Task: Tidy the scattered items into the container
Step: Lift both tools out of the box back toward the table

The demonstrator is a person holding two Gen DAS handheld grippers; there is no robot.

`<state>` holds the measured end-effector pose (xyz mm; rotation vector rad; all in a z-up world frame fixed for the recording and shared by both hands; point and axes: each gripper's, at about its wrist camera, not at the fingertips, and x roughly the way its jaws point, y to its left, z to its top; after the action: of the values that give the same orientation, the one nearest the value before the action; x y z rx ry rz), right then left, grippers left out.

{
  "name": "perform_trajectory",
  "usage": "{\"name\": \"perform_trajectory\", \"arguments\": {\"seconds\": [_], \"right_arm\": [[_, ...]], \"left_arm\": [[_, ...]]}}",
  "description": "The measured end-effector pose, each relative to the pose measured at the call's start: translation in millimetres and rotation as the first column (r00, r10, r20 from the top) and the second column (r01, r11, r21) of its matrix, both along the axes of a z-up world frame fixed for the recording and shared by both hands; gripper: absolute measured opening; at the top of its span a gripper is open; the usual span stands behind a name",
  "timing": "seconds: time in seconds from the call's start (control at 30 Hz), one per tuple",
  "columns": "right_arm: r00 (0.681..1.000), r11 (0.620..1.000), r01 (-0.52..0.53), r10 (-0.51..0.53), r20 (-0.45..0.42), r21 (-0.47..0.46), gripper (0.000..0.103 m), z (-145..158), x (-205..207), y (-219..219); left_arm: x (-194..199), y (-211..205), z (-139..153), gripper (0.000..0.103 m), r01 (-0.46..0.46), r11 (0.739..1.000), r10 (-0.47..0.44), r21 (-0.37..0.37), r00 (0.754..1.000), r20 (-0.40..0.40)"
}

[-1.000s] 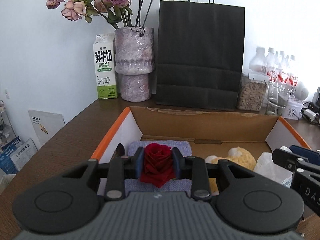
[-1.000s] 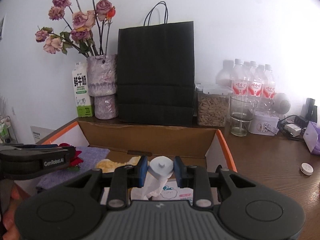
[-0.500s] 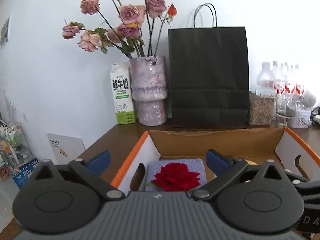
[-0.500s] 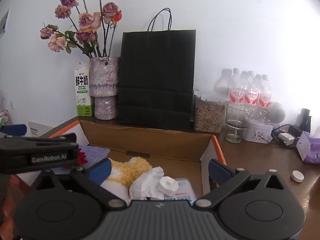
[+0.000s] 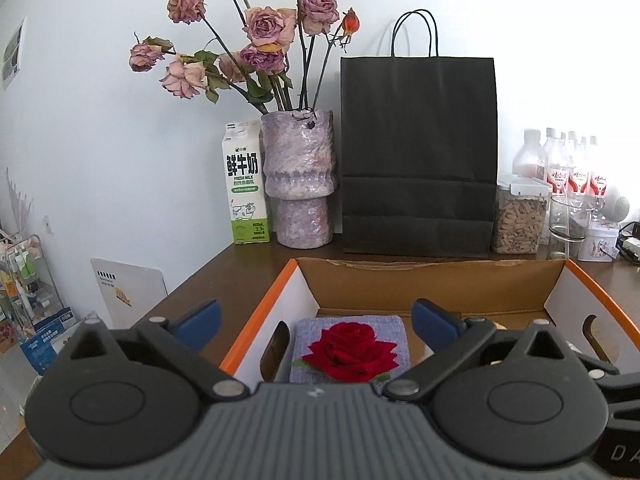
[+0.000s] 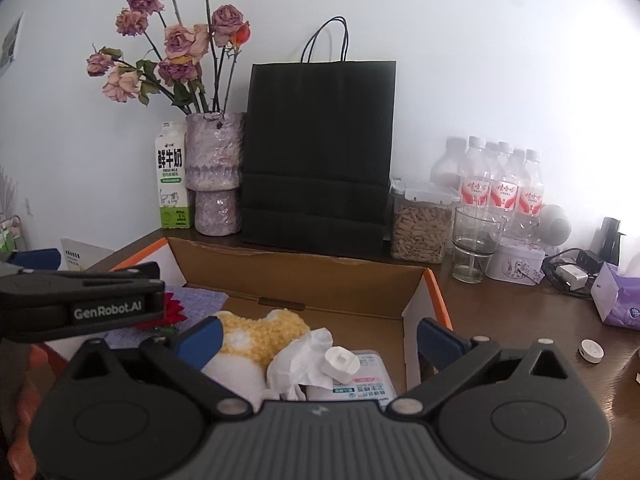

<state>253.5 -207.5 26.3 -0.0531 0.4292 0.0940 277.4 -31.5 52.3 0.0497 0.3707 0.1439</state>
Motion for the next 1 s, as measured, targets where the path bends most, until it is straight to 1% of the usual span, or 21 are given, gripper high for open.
{"name": "perform_trajectory", "arguments": {"seconds": [0.1, 0.17, 0.3, 0.4, 0.5, 0.7, 1.0], "right_arm": [[1.0, 1.0, -0.001, 0.001, 0.005, -0.002, 0.103, 5, -4, 0], [1.0, 1.0, -0.002, 0.002, 0.011, -0.008, 0.103, 12, -9, 0], [0.998, 0.999, -0.032, 0.032, 0.054, 0.008, 0.103, 33, -31, -2], [0.994, 0.998, -0.06, 0.059, 0.088, 0.014, 0.103, 45, -50, -1], [0.991, 0.996, -0.088, 0.086, 0.1, 0.014, 0.103, 52, -66, -1], [0.99, 0.994, -0.114, 0.113, 0.079, 0.0, 0.103, 48, -96, -4], [0.994, 0.993, -0.112, 0.113, 0.011, -0.024, 0.103, 23, -133, -14]], "left_arm": [[-3, 2, 6, 0.103, -0.002, 1.0, 0.002, -0.009, 1.0, -0.007], [-8, 4, 14, 0.103, 0.003, 0.999, -0.003, -0.032, 1.0, -0.01], [-24, 8, 31, 0.103, 0.034, 0.996, -0.034, -0.078, 0.999, 0.004], [-39, 8, 41, 0.103, 0.051, 0.996, -0.049, -0.077, 0.999, 0.022], [-54, 8, 47, 0.103, 0.065, 0.995, -0.062, -0.074, 0.998, 0.031], [-82, 12, 49, 0.103, 0.082, 0.992, -0.081, -0.101, 0.997, 0.014], [-125, 20, 37, 0.103, 0.085, 0.993, -0.087, -0.078, 0.996, -0.02]]}}
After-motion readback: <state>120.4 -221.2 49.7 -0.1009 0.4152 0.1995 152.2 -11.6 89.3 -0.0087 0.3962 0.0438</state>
